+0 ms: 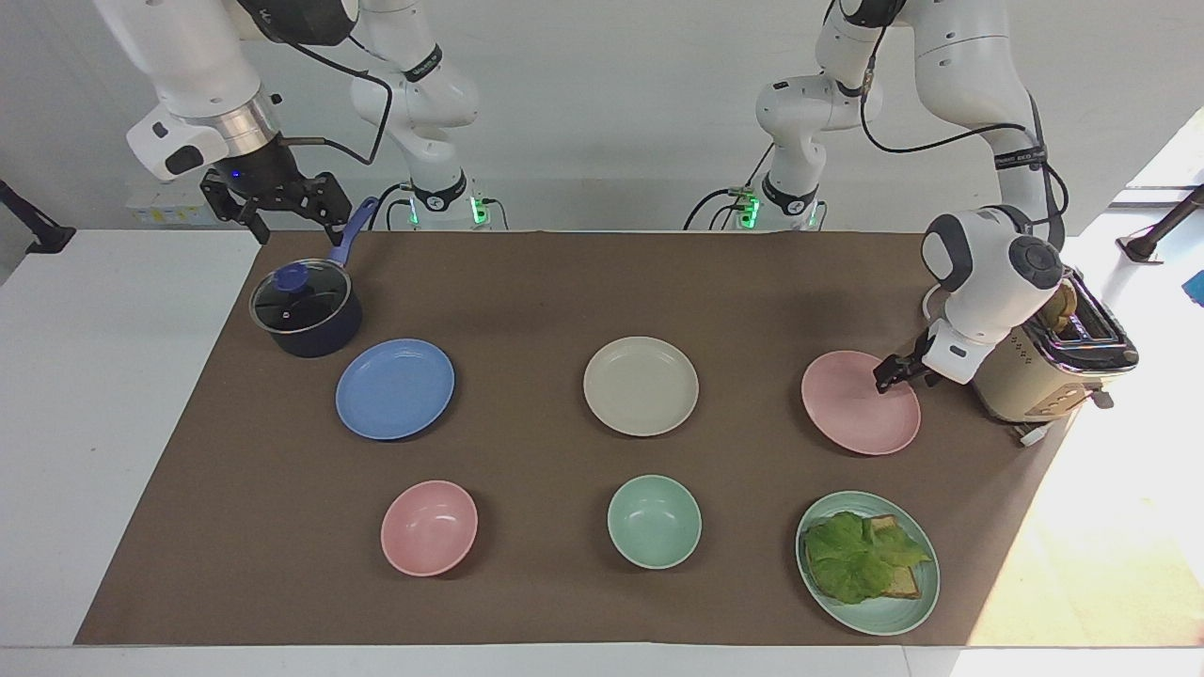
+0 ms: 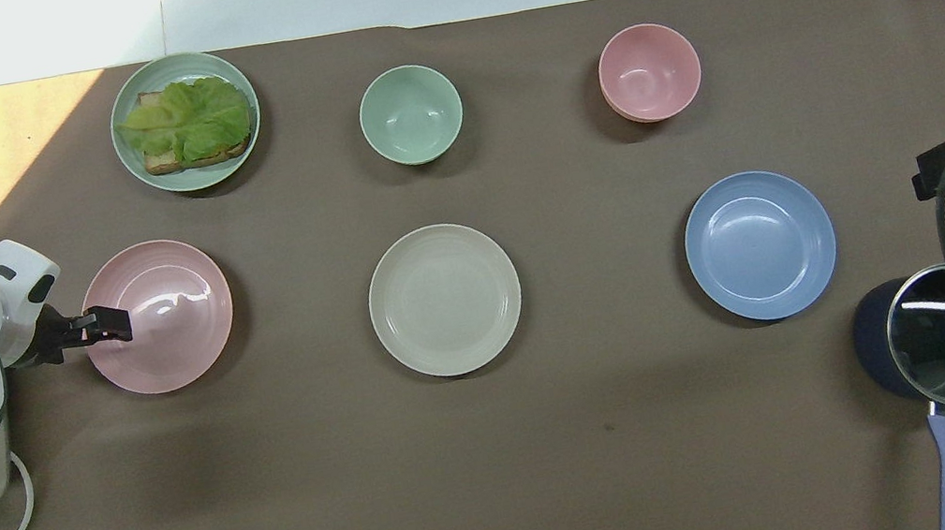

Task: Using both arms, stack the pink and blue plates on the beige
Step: 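Grasp the pink plate rim and carry it toward the beige plate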

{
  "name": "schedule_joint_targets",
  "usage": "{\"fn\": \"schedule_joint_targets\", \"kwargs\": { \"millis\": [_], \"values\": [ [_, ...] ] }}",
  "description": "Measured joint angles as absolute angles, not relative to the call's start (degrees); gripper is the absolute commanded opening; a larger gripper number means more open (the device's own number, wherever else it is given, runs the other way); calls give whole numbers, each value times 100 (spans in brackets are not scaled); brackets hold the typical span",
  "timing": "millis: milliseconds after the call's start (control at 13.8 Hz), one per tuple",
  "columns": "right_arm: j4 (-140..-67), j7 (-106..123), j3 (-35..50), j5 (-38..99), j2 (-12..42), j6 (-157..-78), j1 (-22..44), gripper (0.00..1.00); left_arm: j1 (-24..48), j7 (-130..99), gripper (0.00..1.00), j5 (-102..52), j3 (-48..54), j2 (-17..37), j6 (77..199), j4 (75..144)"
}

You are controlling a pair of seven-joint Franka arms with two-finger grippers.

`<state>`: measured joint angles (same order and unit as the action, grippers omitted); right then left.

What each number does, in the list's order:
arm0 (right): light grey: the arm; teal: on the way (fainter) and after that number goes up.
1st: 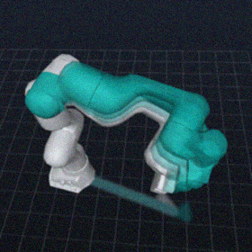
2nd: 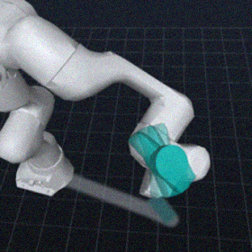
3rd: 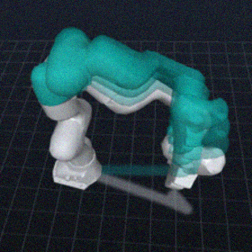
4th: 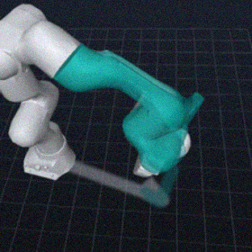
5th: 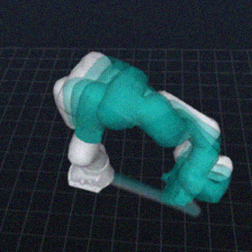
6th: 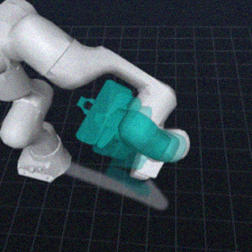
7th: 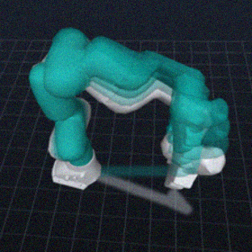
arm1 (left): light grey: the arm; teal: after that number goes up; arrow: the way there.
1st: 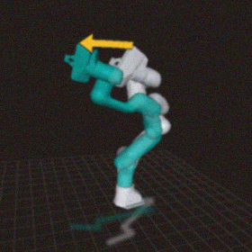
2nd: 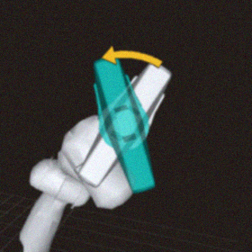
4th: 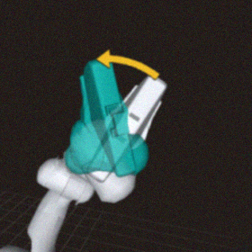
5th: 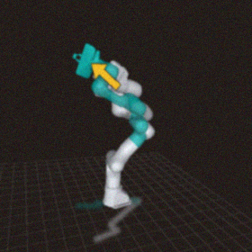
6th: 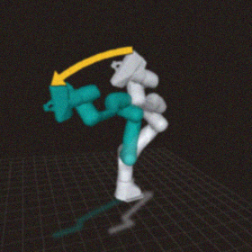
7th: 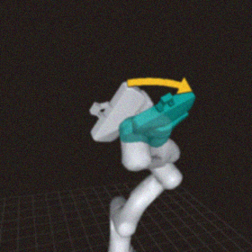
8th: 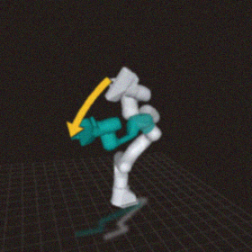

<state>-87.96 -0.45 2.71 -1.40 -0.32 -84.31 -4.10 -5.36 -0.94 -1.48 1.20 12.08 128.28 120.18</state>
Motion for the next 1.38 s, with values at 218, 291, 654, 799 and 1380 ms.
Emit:
{"fn": "schedule_joint_targets", "kwargs": {
  "millis": [218, 291, 654, 799, 1380],
  "values": [
    [-8796, -46, 271, -140, -32, -8431, -410, 100, -537, -137, 0, -148, 123, 1203, 12751, 12067],
    [-8796, -46, 271, -140, -32, -8431, -410, 100, -538, -137, 0, -148, 123, 1197, 12703, 12067],
    [-8796, -46, 271, -140, -32, -8431, -410, 100, -610, -139, 0, -195, 121, 1116, 12327, 11897],
    [-8796, -46, 271, -140, -32, -8431, -410, 100, -643, -139, 0, -241, 122, 1101, 12010, 11663],
    [-8796, -46, 271, -140, -32, -8431, -410, 100, -621, -442, 0, -828, 246, 1060, 10830, 10783]
  ]
}}
